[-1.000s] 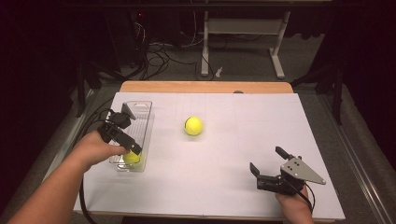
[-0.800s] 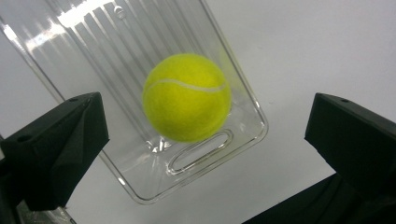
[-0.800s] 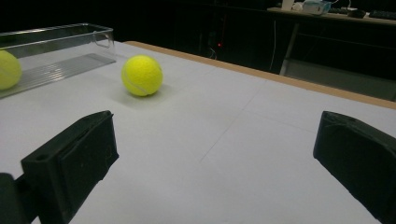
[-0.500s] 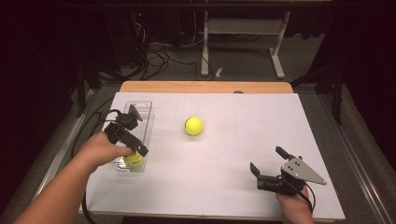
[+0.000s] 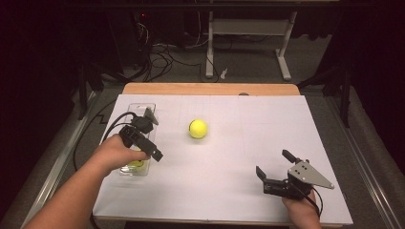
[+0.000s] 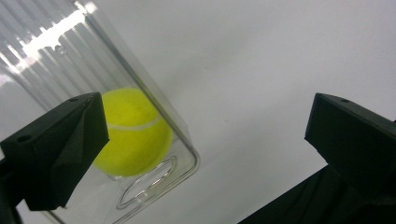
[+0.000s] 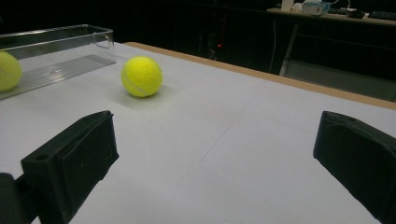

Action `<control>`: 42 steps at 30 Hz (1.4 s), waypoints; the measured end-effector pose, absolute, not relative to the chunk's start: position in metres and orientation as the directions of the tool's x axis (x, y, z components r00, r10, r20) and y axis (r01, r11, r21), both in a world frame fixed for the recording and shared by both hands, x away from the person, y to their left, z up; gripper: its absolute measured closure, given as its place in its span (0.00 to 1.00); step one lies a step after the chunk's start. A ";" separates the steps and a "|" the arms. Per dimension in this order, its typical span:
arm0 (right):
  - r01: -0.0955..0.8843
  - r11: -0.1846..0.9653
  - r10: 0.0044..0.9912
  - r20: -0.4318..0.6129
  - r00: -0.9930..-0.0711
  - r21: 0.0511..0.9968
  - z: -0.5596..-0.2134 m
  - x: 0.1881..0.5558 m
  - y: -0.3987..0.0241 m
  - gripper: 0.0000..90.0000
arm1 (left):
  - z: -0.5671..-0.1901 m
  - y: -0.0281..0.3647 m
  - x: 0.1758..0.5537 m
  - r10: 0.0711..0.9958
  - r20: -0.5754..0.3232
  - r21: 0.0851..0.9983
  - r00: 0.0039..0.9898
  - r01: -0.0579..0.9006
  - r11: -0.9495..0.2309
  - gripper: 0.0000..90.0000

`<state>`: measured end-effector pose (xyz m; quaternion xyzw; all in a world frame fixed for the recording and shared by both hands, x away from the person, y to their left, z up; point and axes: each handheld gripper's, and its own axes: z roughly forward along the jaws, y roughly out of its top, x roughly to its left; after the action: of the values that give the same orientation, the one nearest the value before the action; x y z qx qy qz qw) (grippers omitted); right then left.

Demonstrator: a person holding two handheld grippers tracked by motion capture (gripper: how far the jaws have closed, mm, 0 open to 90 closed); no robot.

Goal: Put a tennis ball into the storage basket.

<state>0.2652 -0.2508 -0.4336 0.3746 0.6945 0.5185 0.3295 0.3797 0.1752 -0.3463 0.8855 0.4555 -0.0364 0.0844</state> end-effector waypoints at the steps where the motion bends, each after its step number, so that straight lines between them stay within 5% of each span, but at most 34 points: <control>1: 0.178 0.182 0.862 -0.069 -0.502 0.967 -0.434 0.265 -0.251 0.00 | -0.347 0.173 0.379 0.798 -0.141 0.116 0.586 0.810 -0.574 0.01; 24: 0.177 0.185 0.861 -0.073 -0.504 0.967 -0.433 0.265 -0.250 0.00 | -0.353 0.108 0.376 0.743 -0.174 0.128 0.646 0.763 -0.634 0.01; 42: 0.177 0.188 0.860 -0.074 -0.505 0.966 -0.434 0.265 -0.250 0.00 | -0.382 0.097 0.372 0.732 -0.201 0.130 0.651 0.758 -0.639 0.01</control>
<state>0.2649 -0.2498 -0.4340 0.3725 0.6964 0.5171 0.3300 0.3724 0.0966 -0.3817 0.9029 0.4126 -0.0650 0.1019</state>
